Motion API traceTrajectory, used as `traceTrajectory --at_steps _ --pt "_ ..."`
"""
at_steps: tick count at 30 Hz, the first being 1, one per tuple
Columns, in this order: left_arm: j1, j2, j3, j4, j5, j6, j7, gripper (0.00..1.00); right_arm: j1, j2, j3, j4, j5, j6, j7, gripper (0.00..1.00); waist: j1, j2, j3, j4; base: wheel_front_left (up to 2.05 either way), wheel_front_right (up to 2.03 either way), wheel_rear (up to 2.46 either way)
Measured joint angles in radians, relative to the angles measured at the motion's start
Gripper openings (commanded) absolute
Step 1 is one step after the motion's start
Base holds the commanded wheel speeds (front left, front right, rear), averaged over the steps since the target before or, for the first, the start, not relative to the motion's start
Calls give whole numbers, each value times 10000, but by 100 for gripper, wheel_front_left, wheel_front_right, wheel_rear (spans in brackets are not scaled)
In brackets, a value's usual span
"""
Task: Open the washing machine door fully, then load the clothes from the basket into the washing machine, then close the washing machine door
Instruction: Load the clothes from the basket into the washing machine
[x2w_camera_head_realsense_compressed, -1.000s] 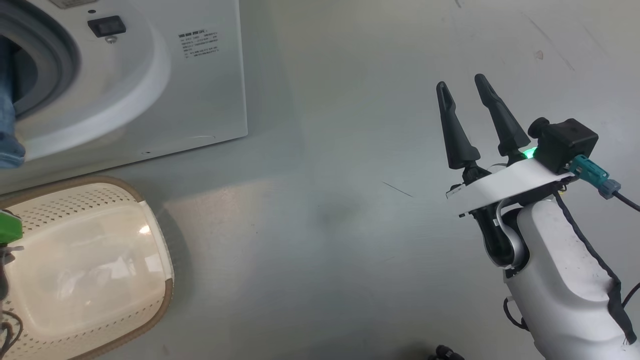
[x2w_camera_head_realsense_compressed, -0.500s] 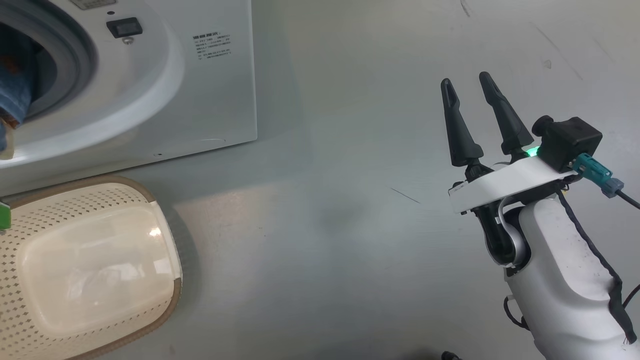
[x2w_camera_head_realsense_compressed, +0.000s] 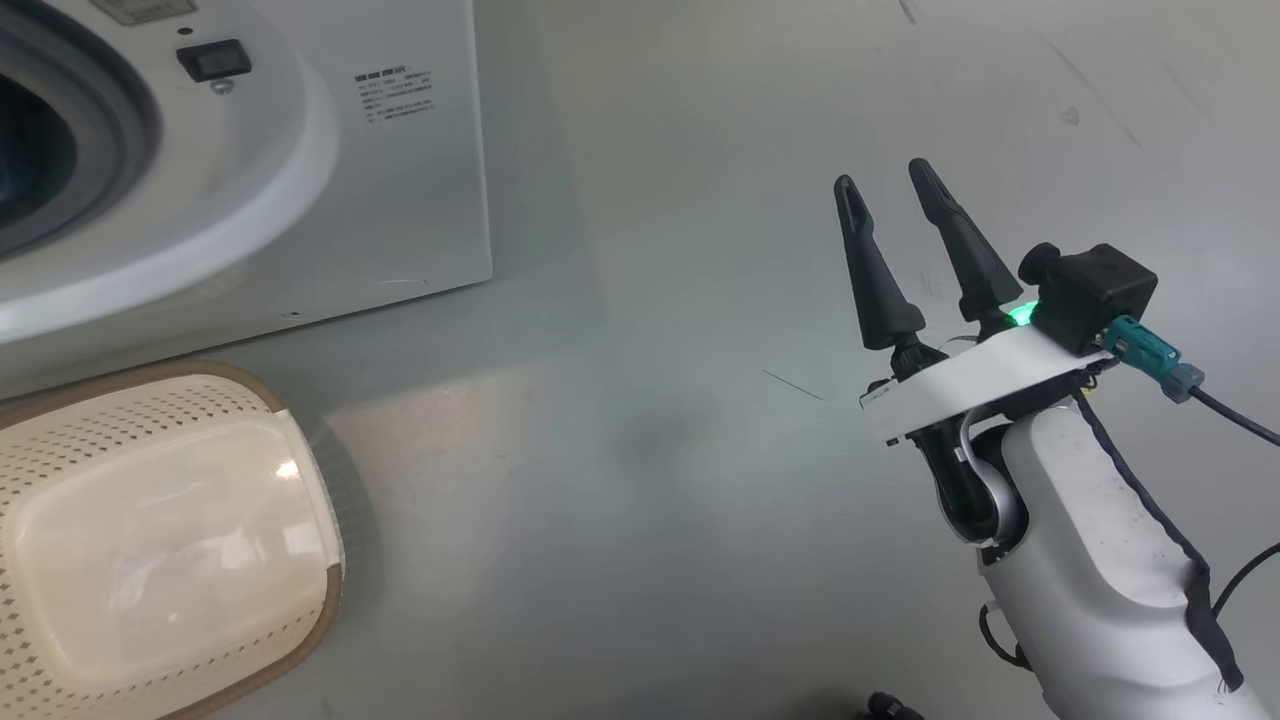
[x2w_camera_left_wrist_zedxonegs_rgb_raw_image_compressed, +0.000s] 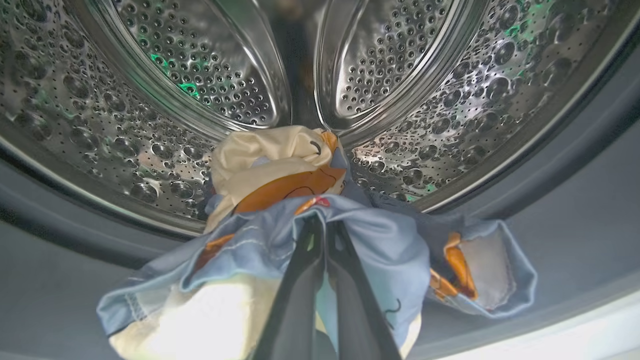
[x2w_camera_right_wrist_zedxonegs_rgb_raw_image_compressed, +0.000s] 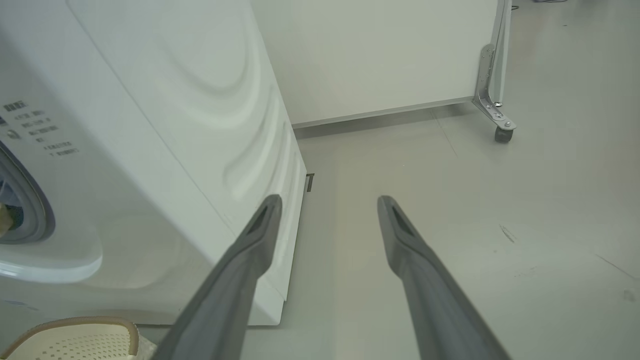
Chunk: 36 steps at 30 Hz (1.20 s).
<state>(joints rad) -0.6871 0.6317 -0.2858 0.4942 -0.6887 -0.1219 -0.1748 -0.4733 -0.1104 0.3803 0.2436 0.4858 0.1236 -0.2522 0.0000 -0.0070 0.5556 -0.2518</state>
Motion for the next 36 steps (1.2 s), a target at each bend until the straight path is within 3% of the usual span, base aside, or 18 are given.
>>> traceTrajectory --at_steps 11,14,22,28,29,31,36 --pt "-1707 752 -121 255 -725 0 2019 0 1 184 59 -73 111 0 0 100 0 0 385 -705 0 0 0" --pt "-2202 1218 -180 138 -773 0 2429 0 0 230 88 -111 173 0 0 100 0 0 562 -885 0 0 0" --pt "-3863 2142 -40 -619 -554 0 2130 0 -3 357 -35 -242 176 0 0 100 0 0 1105 -1348 0 0 0" --pt "-4198 2153 -347 -489 -376 0 1906 0 -10 433 -203 -265 176 0 0 100 0 0 1401 -1588 0 0 0" --pt "-4194 2136 -378 -286 -389 0 2069 23 -11 443 -205 -263 176 0 0 100 0 0 1425 -1607 0 0 0" --pt "-4133 2107 -579 105 -489 0 2539 100 -12 447 -219 -263 176 0 0 100 0 0 1441 -1614 0 0 0" --pt "-4066 1967 -853 696 -786 0 3030 100 -21 466 -318 -240 159 0 0 100 0 0 1390 -1546 0 0 0"
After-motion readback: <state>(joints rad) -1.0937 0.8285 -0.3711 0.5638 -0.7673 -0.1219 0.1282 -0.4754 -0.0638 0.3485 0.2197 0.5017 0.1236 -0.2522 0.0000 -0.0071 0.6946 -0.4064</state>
